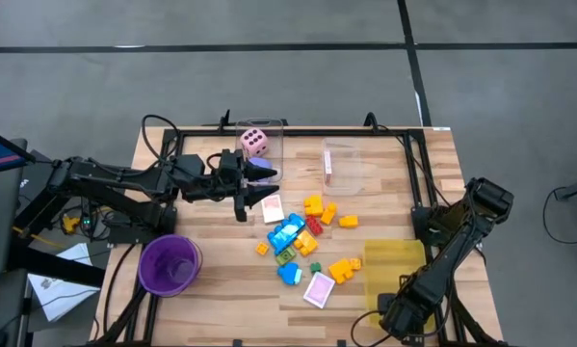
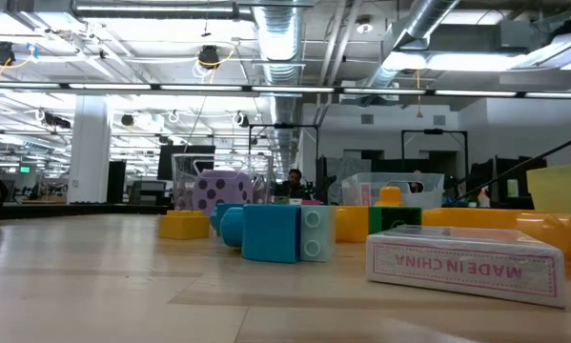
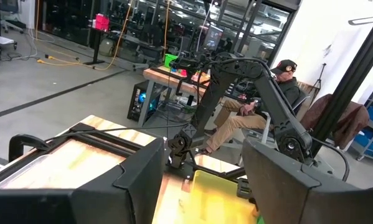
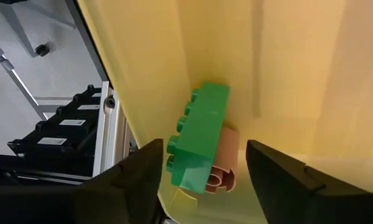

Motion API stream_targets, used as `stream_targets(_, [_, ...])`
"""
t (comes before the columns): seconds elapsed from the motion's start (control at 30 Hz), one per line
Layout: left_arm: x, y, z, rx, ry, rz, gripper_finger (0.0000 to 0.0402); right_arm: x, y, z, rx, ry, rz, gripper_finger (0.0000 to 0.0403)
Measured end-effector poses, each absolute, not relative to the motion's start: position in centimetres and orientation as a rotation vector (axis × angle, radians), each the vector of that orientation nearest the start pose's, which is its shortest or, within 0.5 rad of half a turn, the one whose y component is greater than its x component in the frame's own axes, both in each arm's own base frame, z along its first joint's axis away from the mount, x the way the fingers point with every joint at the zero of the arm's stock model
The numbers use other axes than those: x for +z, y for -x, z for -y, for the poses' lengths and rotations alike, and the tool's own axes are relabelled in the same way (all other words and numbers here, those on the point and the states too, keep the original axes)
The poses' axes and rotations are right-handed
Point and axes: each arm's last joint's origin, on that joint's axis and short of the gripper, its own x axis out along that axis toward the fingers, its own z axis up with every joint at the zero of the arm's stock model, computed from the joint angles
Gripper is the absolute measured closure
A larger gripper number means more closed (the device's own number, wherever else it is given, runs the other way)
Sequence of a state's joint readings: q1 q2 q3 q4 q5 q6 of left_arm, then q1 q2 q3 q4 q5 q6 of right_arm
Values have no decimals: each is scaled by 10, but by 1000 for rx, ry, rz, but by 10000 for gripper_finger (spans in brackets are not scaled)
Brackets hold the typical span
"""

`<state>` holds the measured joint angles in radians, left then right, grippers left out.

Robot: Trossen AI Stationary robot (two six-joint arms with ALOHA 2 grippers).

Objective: Pick & Place Toys
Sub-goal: Put the green game piece into the bin

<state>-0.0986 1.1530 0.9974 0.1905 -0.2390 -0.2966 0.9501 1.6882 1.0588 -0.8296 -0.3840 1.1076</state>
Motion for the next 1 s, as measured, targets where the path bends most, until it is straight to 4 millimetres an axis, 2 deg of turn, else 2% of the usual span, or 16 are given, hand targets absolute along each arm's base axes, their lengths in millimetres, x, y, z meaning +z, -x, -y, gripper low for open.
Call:
stream_targets(0.17, [369, -259, 19, 134, 302, 55, 189, 179, -161, -244, 115, -349, -1830, 164])
stream_targets(0.47, [370, -259, 19, 135, 302, 56, 189, 190, -157, -235, 82, -329, -1821, 163])
stream_targets(0.7, [369, -259, 19, 135, 302, 56, 189, 205, -157, -228, 96, -347, -1745, 162])
stream_targets(1.0, [369, -259, 19, 139, 302, 56, 189, 207, -160, -220, 15, -283, -1640, 164])
